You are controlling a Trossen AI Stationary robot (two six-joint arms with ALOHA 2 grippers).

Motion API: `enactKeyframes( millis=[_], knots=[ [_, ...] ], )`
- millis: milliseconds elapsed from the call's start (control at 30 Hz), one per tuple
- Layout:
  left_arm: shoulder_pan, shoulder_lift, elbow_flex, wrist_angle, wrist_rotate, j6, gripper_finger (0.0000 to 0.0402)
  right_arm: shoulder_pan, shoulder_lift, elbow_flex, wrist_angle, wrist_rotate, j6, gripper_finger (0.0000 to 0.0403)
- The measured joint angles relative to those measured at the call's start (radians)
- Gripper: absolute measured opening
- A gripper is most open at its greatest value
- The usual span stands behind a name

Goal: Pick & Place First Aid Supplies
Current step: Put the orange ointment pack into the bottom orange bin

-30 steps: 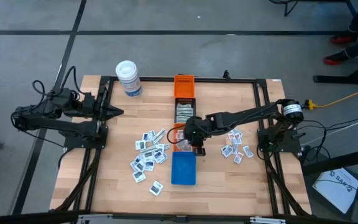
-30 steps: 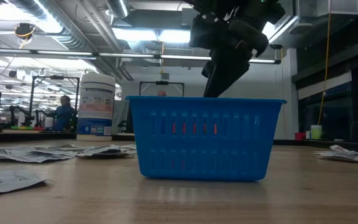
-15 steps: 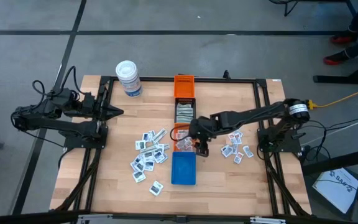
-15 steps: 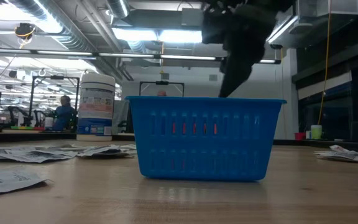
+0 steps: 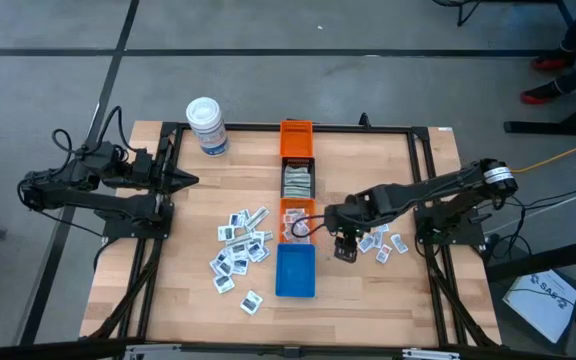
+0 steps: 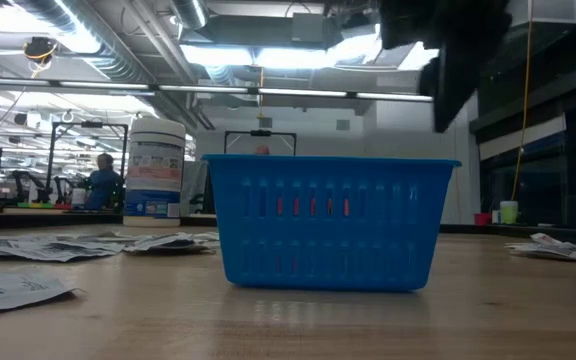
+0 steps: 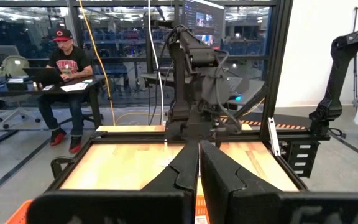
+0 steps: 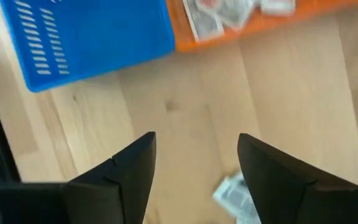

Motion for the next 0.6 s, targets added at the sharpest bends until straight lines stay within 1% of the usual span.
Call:
enactKeyframes(
  millis=[200,367,467,600],
  knots=[
    [0.0,0.0,0.0,0.0,0.0,0.0,0.0011,0.032,-0.005,-0.001,-0.166,0.015,0.214,0.0227],
    [0.0,0.0,0.0,0.0,0.0,0.0,0.0008,0.053,-0.005,-0.016,-0.291,0.083,0.385,0.0227],
    [0.0,0.0,0.0,0.0,0.0,0.0,0.0008,0.059,-0.027,-0.061,-0.306,0.105,0.465,0.0227],
    [0.0,0.0,0.0,0.0,0.0,0.0,0.0008,0.059,-0.086,-0.168,-0.286,0.107,0.56,0.0227]
  ],
)
